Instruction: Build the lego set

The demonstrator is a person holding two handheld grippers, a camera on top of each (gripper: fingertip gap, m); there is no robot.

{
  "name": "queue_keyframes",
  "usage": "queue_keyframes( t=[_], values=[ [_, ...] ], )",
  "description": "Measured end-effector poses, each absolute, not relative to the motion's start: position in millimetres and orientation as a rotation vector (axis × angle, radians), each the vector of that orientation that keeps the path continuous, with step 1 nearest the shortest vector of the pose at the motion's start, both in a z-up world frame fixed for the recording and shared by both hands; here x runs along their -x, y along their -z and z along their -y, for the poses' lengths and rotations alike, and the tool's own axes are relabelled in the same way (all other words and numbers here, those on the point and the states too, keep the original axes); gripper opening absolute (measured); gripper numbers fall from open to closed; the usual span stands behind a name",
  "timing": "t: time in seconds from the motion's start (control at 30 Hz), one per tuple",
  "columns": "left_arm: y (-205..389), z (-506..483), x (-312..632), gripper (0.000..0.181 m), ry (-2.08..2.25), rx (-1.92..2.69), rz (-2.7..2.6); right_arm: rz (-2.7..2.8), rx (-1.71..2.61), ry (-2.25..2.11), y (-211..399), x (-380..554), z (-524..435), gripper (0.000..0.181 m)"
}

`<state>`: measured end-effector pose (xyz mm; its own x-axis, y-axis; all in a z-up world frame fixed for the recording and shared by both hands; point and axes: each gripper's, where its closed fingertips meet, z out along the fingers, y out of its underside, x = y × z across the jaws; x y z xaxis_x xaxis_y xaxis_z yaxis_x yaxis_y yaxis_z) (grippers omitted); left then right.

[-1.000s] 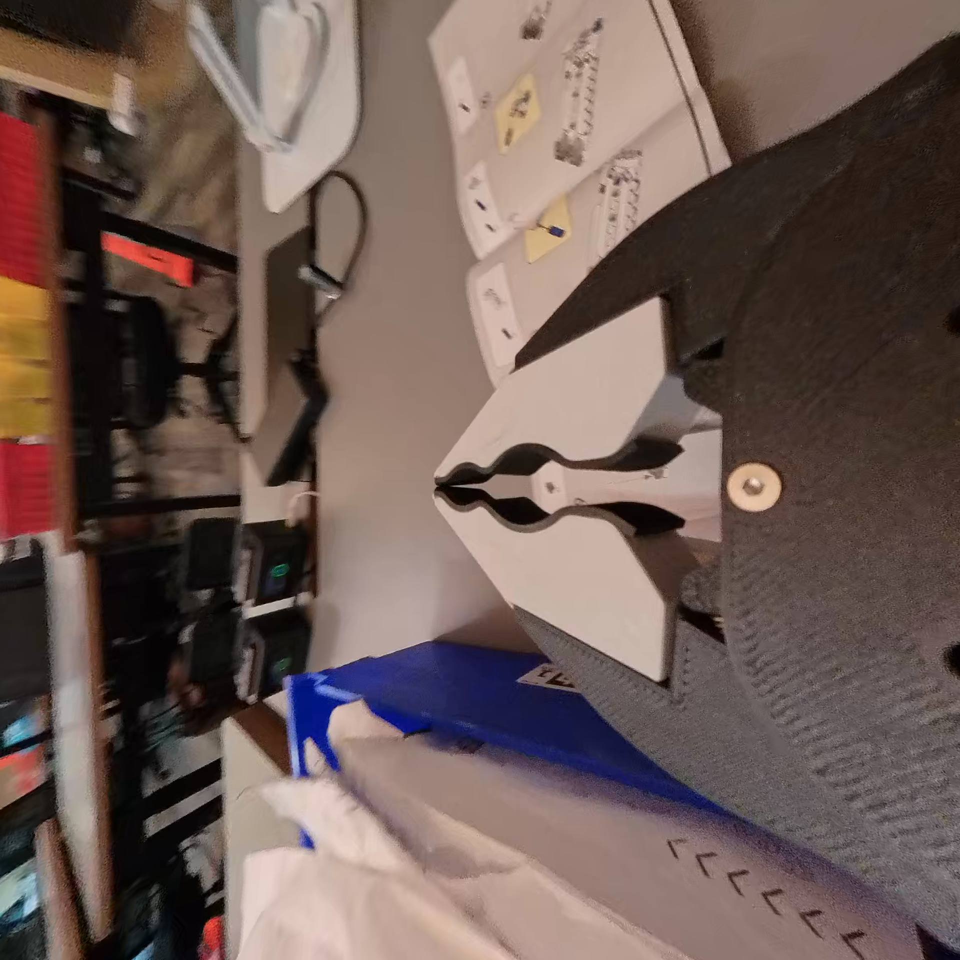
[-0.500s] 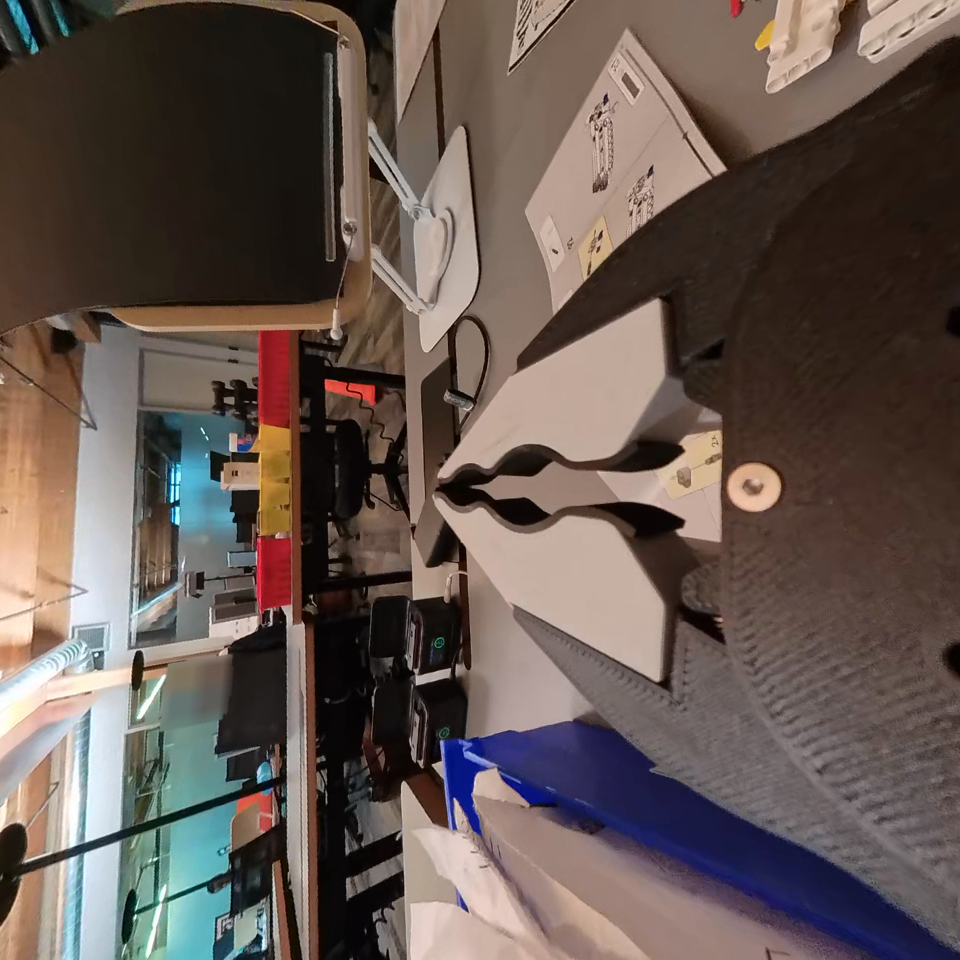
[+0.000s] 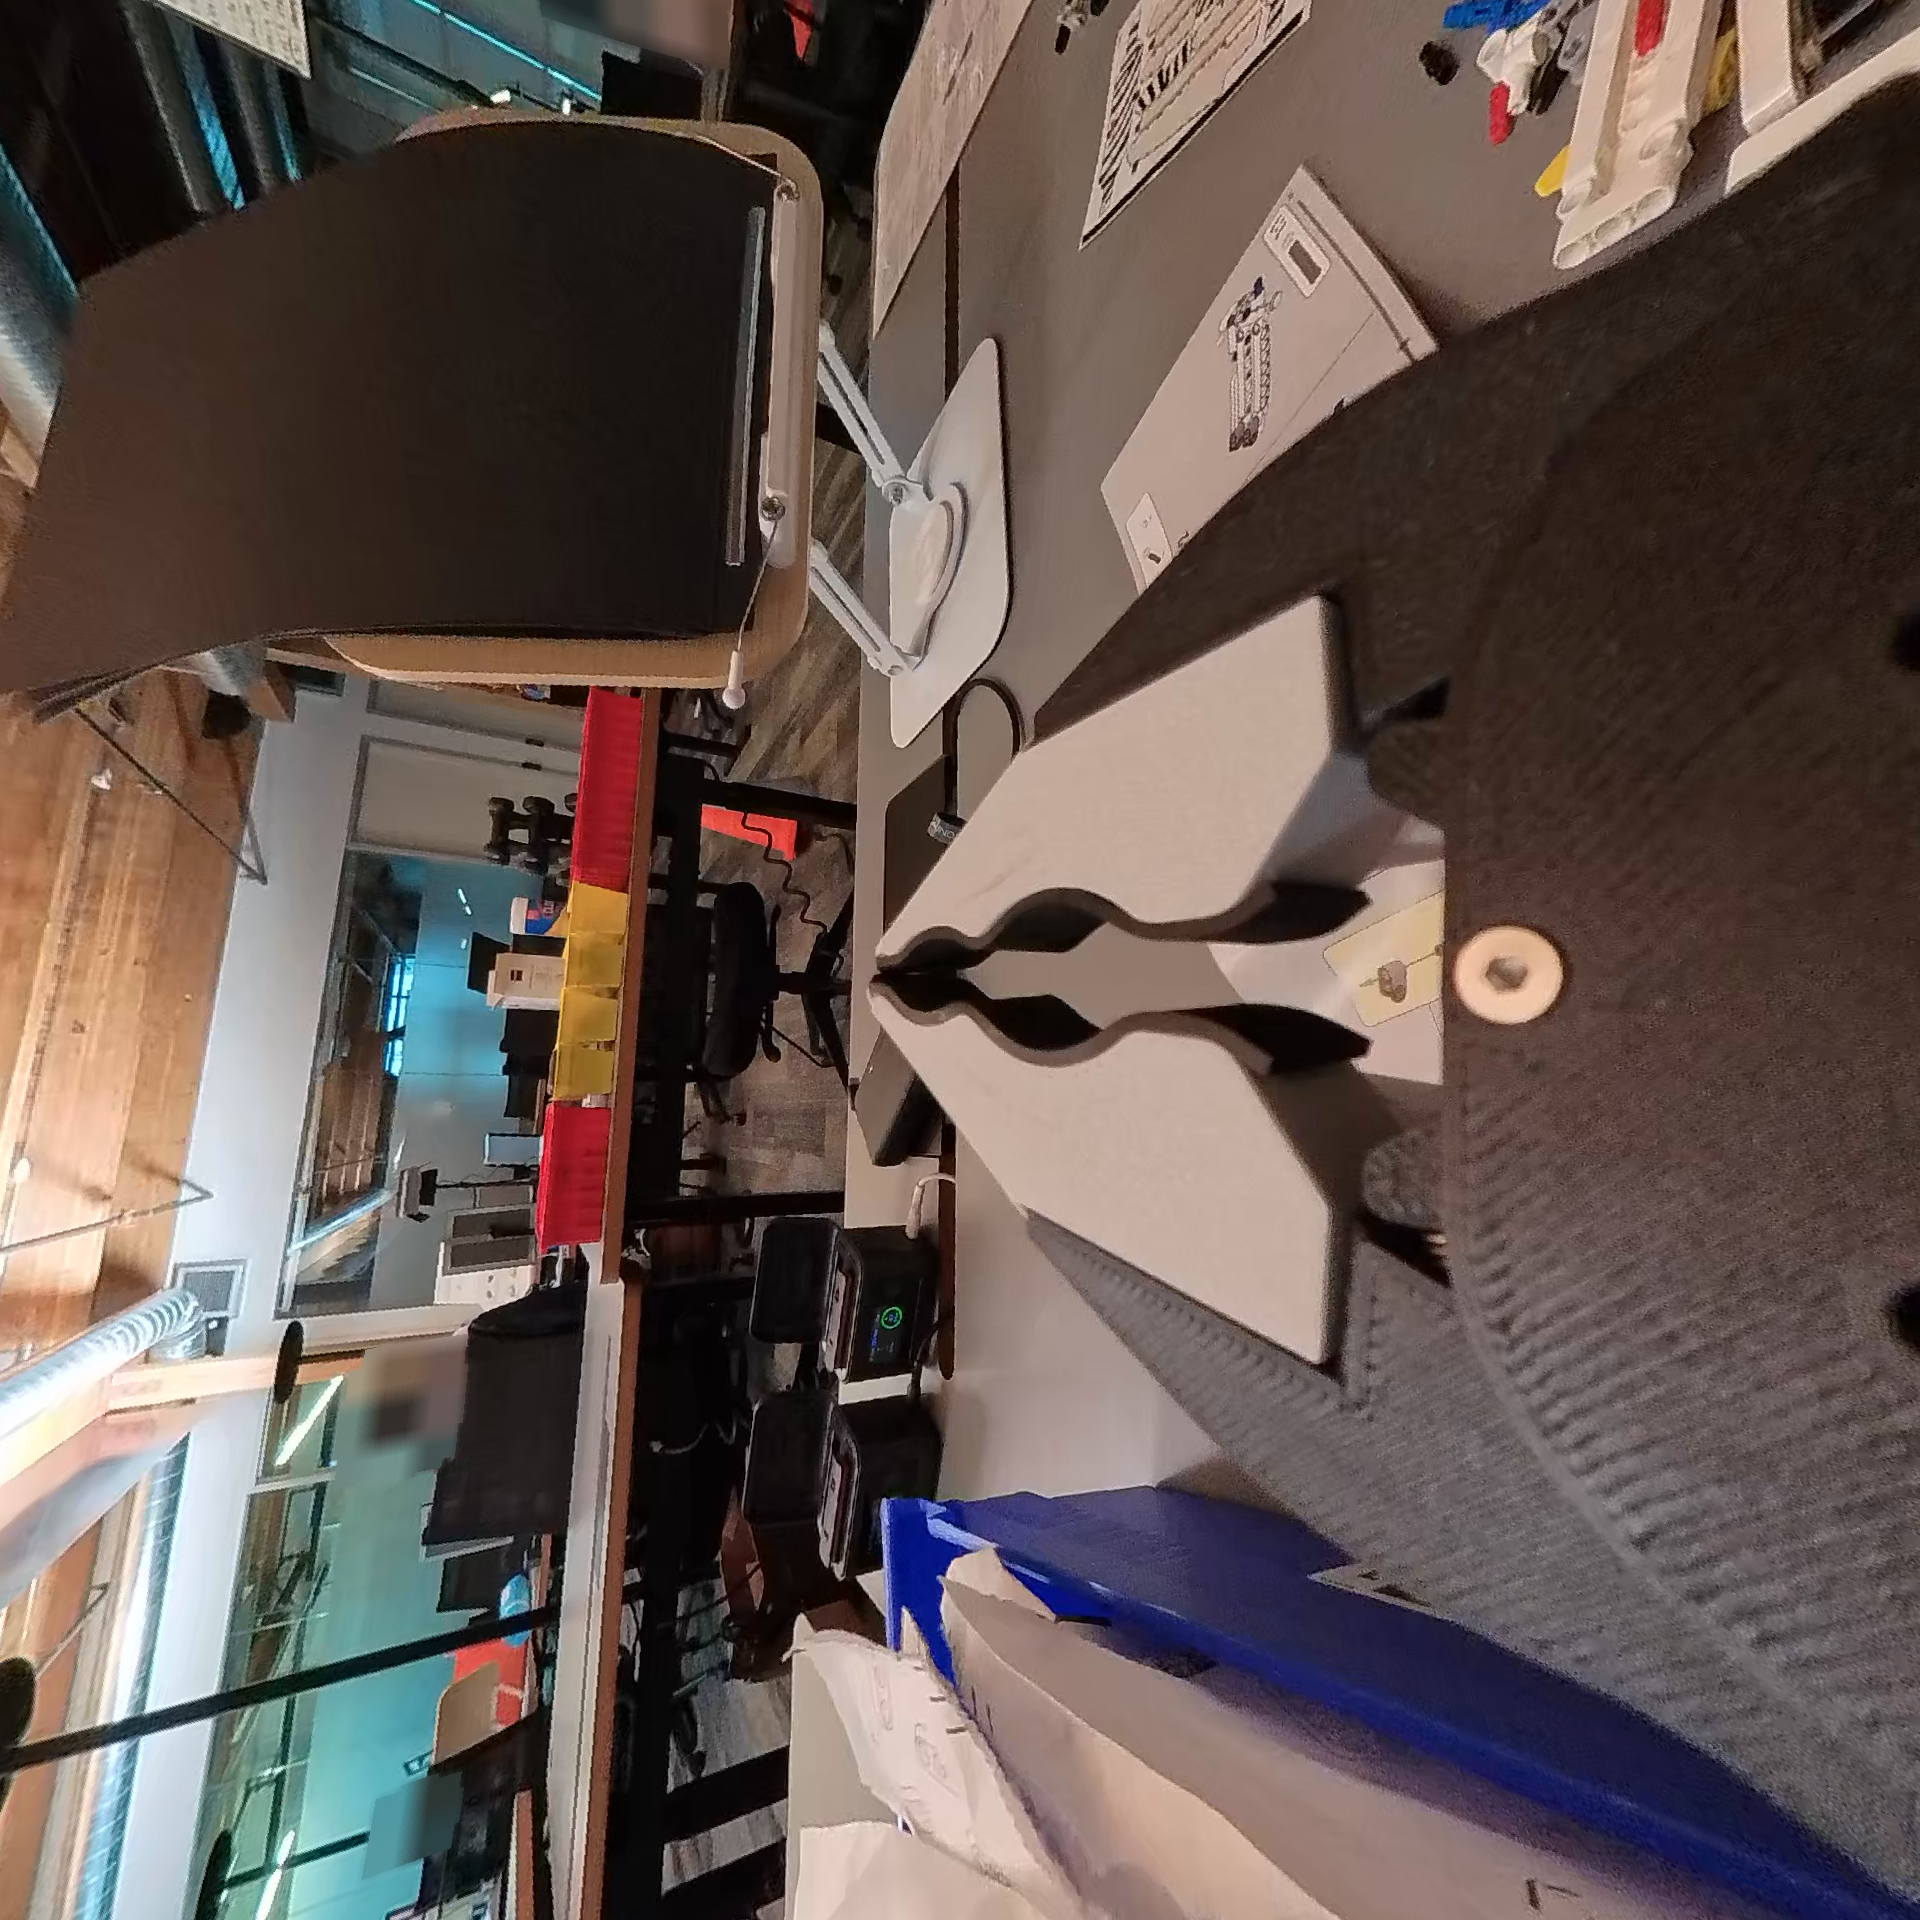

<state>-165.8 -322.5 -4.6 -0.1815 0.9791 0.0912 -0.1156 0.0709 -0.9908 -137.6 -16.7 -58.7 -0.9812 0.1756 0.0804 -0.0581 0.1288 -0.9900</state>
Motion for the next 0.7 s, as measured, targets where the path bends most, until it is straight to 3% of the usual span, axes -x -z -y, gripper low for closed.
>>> queue_keyframes(
  t=[0.7],
  values=[
    [8.2, 328.1, 164.6, 0.000, -1.288, 0.943, 1.322, 2.209, 0.126, -1.978, 58.3, 137.4, 15.3, 0.000]
  ],
)
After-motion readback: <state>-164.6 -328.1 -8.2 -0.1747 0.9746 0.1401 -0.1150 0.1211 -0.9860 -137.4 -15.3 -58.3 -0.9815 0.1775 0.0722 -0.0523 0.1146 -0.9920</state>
